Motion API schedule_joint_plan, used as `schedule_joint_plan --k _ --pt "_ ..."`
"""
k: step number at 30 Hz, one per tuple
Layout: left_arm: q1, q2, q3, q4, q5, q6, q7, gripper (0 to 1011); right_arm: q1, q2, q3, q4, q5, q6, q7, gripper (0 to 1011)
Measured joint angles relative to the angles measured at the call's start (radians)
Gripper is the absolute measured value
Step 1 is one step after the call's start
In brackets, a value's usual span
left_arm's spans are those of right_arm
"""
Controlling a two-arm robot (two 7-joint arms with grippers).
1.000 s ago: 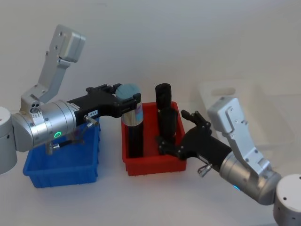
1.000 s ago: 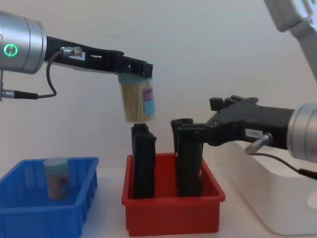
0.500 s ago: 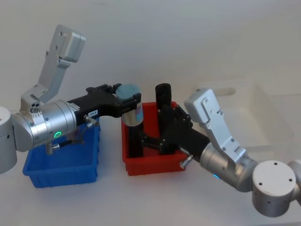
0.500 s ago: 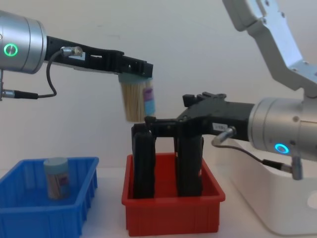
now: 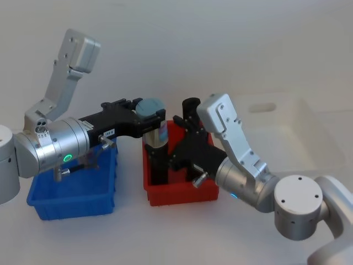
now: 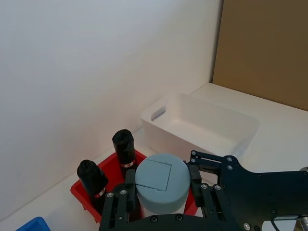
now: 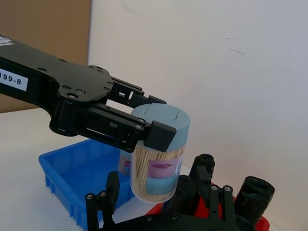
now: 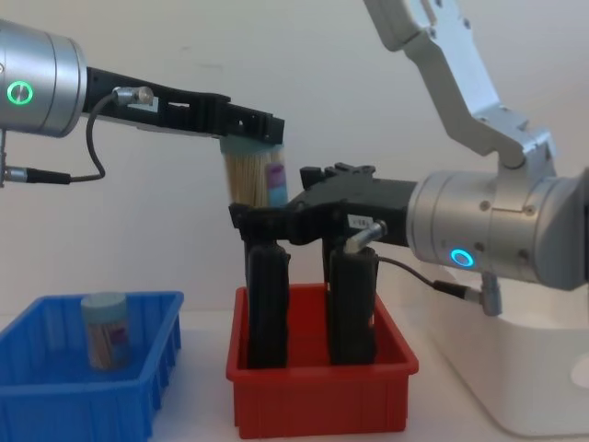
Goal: Pick the cotton swabs from the blue box and place them into the white box.
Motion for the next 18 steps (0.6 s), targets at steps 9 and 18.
schedule_joint_plan --k 9,18 --pt "0.0 0.0 0.0 0.0 0.0 0.0 0.0 664 0.038 -0.028 -0.007 0.057 0.013 0.0 0.002 1002" --pt "0.0 0.0 0.0 0.0 0.0 0.0 0.0 664 0.07 -0.052 -0.013 0.109 0.025 0.006 -0.005 885"
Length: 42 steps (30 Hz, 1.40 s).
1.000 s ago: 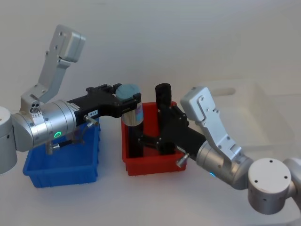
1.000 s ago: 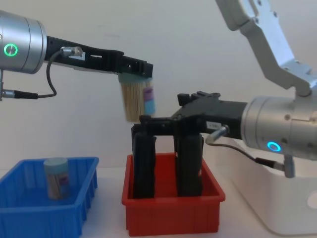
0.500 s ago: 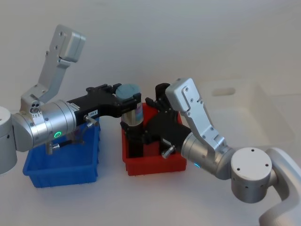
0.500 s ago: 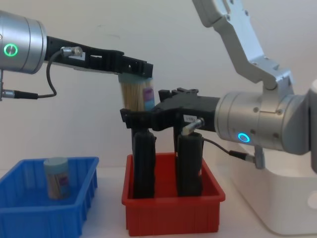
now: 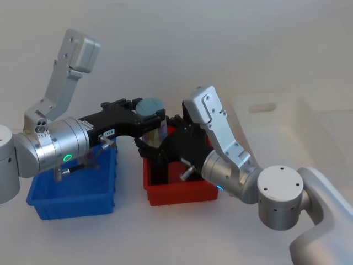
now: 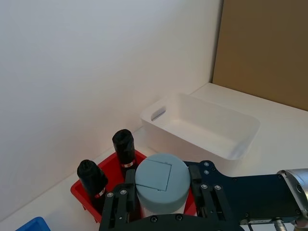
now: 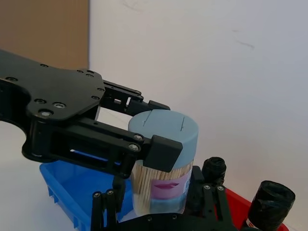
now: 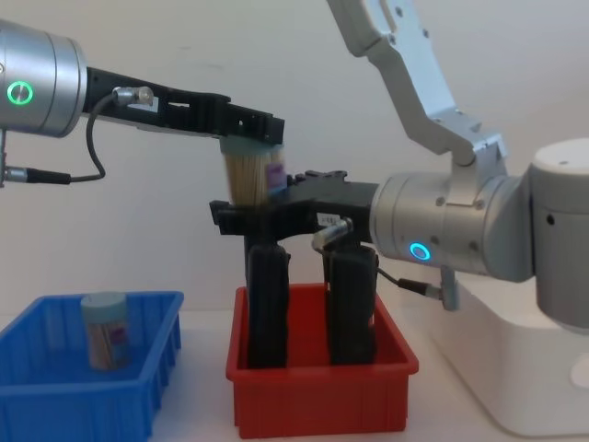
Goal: Pick the cotton swabs from the blue box and place them into the white box.
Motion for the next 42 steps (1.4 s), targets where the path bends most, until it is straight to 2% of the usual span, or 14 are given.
schedule_joint_plan --k 2,9,16,18,21,27,38,42 --pt "0.0 0.0 0.0 0.0 0.0 0.0 0.0 665 0.006 -0.004 -0.001 0.01 0.004 0.001 -0.002 862" --pt "0.0 0.0 0.0 0.0 0.0 0.0 0.001 665 0.021 -0.015 -0.003 0.035 0.013 0.003 -0.006 637" --pt "0.0 0.0 0.0 0.0 0.0 0.0 0.001 685 0.029 -0.02 -0.006 0.048 0.018 0.003 -0.01 626" --pt "0.0 0.0 0.0 0.0 0.0 0.0 0.001 777 0.031 -0.022 -0.008 0.051 0.019 0.002 -0.012 626" --pt "0.0 0.0 0.0 0.0 0.0 0.0 0.0 830 0.033 -0.023 -0.009 0.052 0.019 0.001 -0.016 626" --pt "0.0 0.0 0.0 0.0 0.0 0.0 0.0 1003 0.035 -0.025 -0.011 0.055 0.018 0.002 -0.035 626" --pt "0.0 0.0 0.0 0.0 0.0 0.0 0.0 1004 0.031 -0.027 -0.012 0.045 0.004 0.026 -0.107 626" --pt "0.0 0.0 0.0 0.0 0.0 0.0 0.0 1004 0.021 -0.022 -0.009 0.025 0.001 0.046 -0.153 626"
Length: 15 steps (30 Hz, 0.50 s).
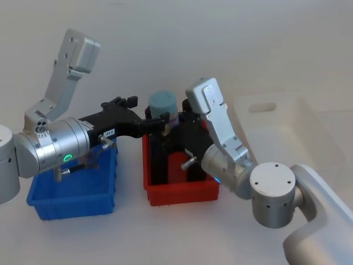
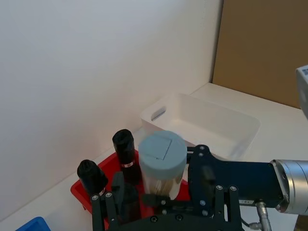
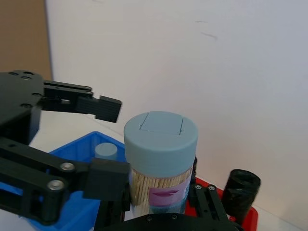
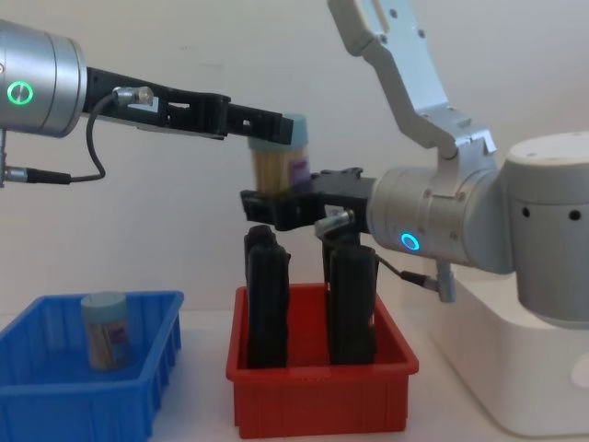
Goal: Pick the cotton swabs from the blue box and place them into the white box.
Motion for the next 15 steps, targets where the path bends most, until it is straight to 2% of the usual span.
schedule_joint_plan --k 5,15 --pt "0.0 0.0 0.0 0.0 0.0 0.0 0.0 1004 -0.022 0.015 0.011 -0.04 0.008 0.019 -0.046 626" --pt "0.0 0.0 0.0 0.0 0.0 0.0 0.0 1004 -0.096 0.082 0.06 -0.162 0.075 0.052 -0.136 626"
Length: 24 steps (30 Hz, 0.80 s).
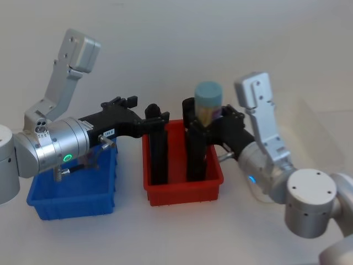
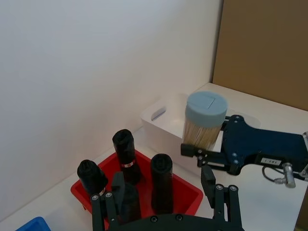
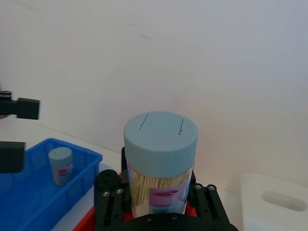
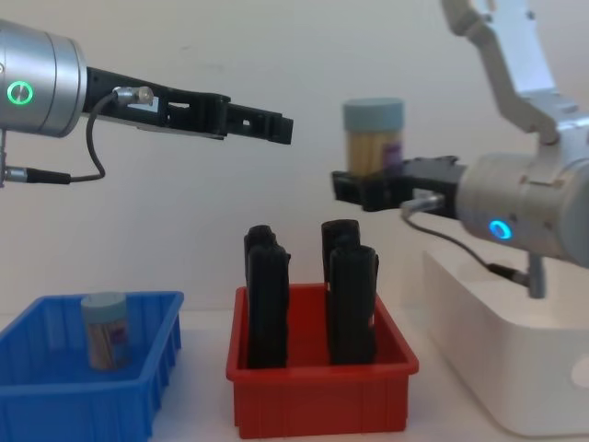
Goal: Pick the cotton swabs from the blue box and place them into the white box.
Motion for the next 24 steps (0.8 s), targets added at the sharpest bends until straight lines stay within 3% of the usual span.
schedule_joint_plan --k 13,24 --pt "0.0 0.0 0.0 0.0 0.0 0.0 0.0 1004 -0.083 0.097 0.087 -0.096 0.094 0.026 -0.113 626" --pt "0.0 0.0 0.0 0.0 0.0 0.0 0.0 1004 -0.105 0.151 0.15 -0.074 0.156 0.07 -0.168 626"
